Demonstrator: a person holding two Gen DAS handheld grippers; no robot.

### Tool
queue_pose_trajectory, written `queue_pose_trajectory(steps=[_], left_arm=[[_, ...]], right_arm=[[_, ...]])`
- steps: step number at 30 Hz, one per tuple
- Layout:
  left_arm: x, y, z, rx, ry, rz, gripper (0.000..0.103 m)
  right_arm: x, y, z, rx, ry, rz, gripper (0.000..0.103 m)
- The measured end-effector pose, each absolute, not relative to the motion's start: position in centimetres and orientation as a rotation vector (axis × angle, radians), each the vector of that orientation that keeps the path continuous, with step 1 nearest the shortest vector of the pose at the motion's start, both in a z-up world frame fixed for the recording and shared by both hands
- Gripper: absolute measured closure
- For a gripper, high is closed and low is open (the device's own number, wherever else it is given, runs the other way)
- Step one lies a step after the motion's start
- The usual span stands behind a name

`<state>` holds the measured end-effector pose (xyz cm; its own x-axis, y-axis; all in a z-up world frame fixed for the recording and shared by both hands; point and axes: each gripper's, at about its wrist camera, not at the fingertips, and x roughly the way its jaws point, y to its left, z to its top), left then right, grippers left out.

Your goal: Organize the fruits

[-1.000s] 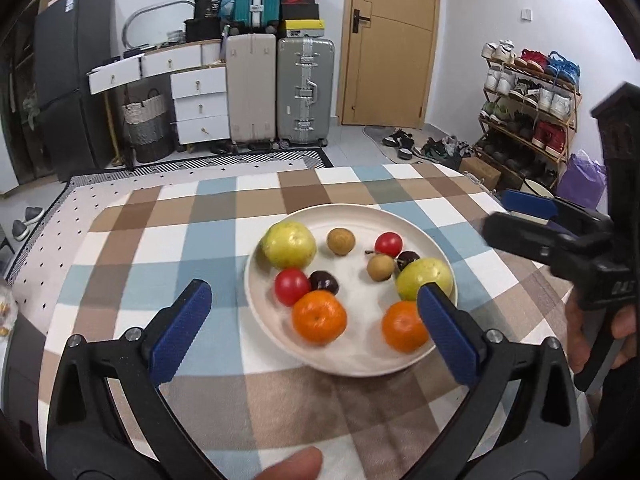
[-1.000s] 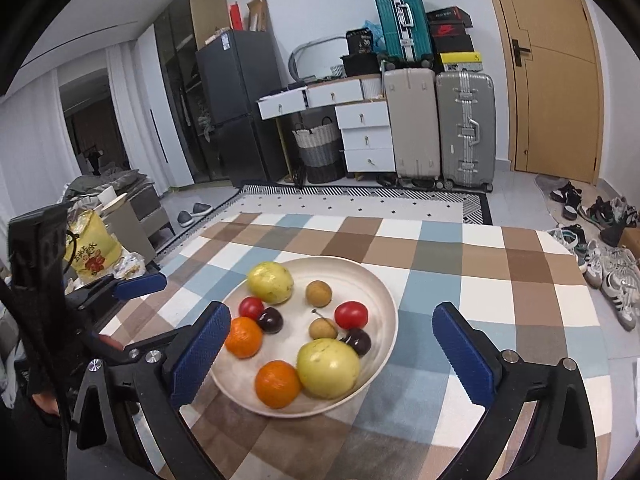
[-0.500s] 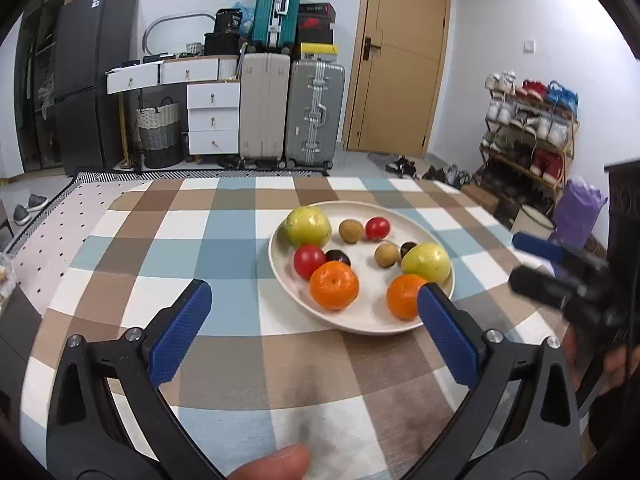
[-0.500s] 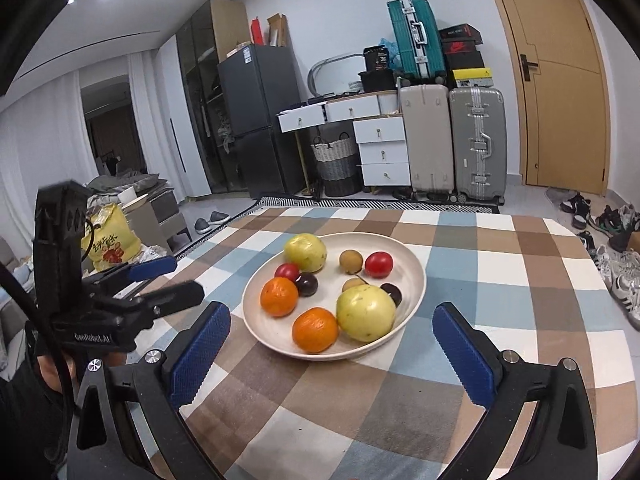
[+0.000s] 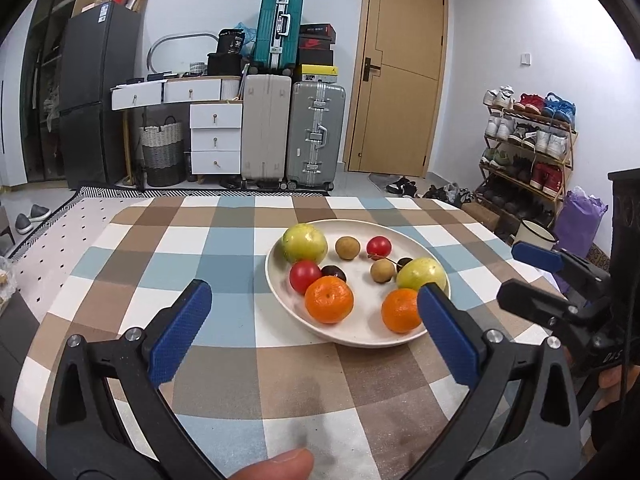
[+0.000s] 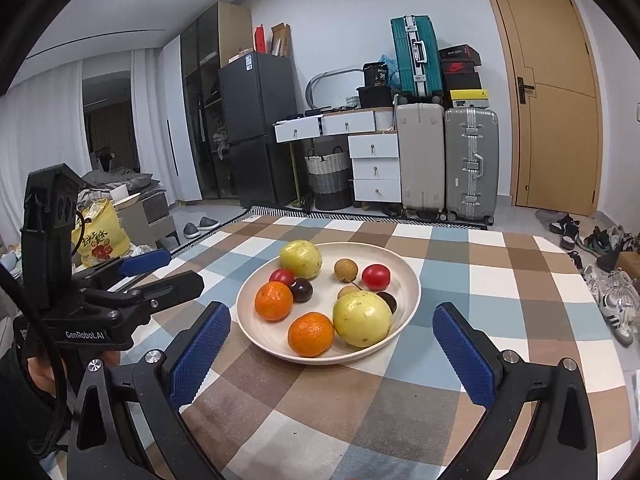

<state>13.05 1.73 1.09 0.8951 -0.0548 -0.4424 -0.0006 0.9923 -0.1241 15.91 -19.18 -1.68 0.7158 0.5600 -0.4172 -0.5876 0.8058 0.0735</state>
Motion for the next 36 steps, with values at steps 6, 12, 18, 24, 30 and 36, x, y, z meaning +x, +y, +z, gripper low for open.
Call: queue_pose_trajectory(steps=[6, 12, 18, 24, 30, 36], left_arm=[[13.32, 1.69, 0.79, -0.123, 0.467, -0.022, 0.0], [13.53, 1.9, 0.68, -0.131, 0.468, -0.017, 0.0], [13.48, 1.82, 0.69, -0.124, 0.464, -0.017, 0.0], [13.49, 1.79, 0.68, -0.125, 0.464, -0.012, 0.0], [13.58, 1.81, 0.65, -0.12, 0.462, -0.014, 0.0], [13.56, 1.83, 0.63, -0.121, 0.464, -0.013, 0.0]], right_arm=[[15.73, -19.41, -1.54, -0.06, 0.422, 0.647, 0.0], [15.98, -19.81, -1.61, -0.042, 0.423, 0.645, 0.0], [15.98, -19.84, -1.57, -0.041, 0.422, 0.644, 0.0], [15.98, -19.89, -1.65, -0.038, 0.426, 0.643, 0.0], [16.01, -19.91, -1.65, -0.039, 0.426, 0.643, 0.0], [16.0, -20.0, -1.68, -0.035, 0.426, 0.641, 0.0]])
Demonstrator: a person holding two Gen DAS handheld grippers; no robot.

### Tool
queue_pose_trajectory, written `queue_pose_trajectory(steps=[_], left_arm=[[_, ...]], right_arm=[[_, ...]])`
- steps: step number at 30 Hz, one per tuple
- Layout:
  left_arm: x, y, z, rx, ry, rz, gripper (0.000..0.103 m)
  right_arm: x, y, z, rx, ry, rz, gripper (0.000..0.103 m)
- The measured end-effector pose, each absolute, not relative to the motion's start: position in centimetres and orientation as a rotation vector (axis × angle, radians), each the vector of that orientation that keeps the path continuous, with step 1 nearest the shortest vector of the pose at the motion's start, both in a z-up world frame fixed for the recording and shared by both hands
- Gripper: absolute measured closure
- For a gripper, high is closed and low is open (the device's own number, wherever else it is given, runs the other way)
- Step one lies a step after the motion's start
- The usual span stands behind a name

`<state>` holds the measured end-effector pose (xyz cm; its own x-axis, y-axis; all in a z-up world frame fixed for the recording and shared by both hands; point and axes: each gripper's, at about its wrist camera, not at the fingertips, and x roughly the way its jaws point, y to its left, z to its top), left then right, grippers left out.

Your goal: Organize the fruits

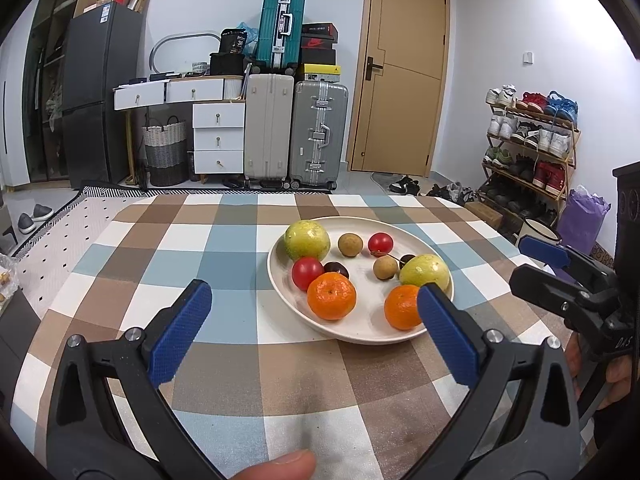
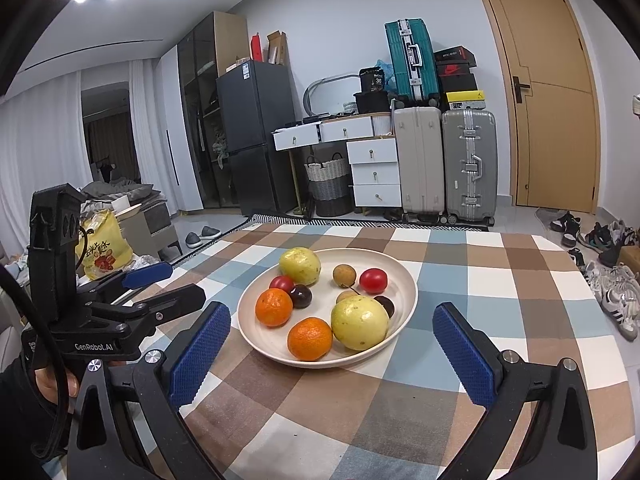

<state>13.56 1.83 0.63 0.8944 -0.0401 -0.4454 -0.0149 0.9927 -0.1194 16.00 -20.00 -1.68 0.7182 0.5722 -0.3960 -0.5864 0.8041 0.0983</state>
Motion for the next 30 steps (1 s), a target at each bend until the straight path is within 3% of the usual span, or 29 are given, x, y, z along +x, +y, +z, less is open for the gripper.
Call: queue_pose_trajectory(steps=[30], left_arm=[[13.48, 1.65, 0.66, -0.118, 0.461, -0.016, 0.0]], right_arm=[[16.0, -20.03, -1.68, -0.036, 0.427, 0.641, 0.0]])
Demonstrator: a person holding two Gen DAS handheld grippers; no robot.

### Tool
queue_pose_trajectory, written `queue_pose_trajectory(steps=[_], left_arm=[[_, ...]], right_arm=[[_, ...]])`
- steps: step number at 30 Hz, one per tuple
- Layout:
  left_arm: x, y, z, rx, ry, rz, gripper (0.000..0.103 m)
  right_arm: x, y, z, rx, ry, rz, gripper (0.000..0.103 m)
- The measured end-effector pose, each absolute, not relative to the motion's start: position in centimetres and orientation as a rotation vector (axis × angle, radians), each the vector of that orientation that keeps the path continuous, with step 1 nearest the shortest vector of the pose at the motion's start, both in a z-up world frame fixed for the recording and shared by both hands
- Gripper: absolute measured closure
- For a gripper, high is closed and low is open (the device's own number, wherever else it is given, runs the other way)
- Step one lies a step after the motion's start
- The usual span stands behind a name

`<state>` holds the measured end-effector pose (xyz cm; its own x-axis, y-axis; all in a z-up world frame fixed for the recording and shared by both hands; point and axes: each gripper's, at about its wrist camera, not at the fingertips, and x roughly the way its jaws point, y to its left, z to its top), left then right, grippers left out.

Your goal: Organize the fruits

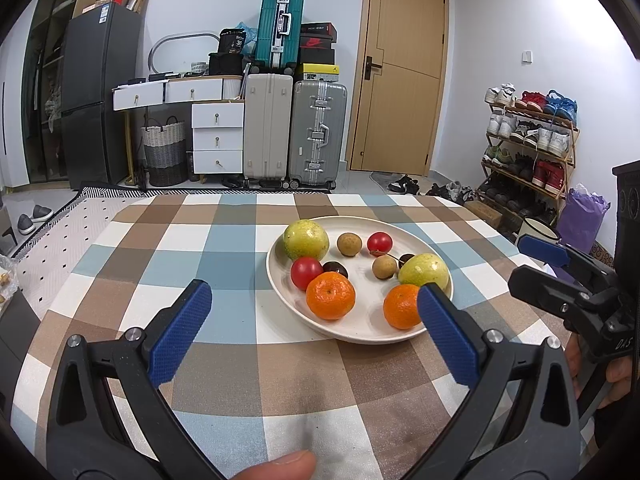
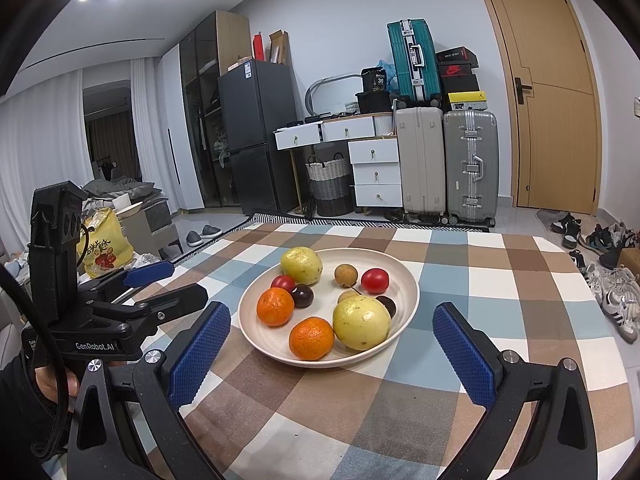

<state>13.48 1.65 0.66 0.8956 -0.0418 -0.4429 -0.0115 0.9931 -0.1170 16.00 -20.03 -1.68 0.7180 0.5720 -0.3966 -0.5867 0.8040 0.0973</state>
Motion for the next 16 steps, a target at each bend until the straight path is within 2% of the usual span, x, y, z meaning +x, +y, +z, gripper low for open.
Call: queue_pose_trajectory(steps=[16], left_arm=[[13.4, 1.51, 0.75, -0.116, 0.457, -0.02, 0.0]], right_arm=[[16.01, -20.05, -1.71, -0.037, 0.426, 0.642, 0.0]])
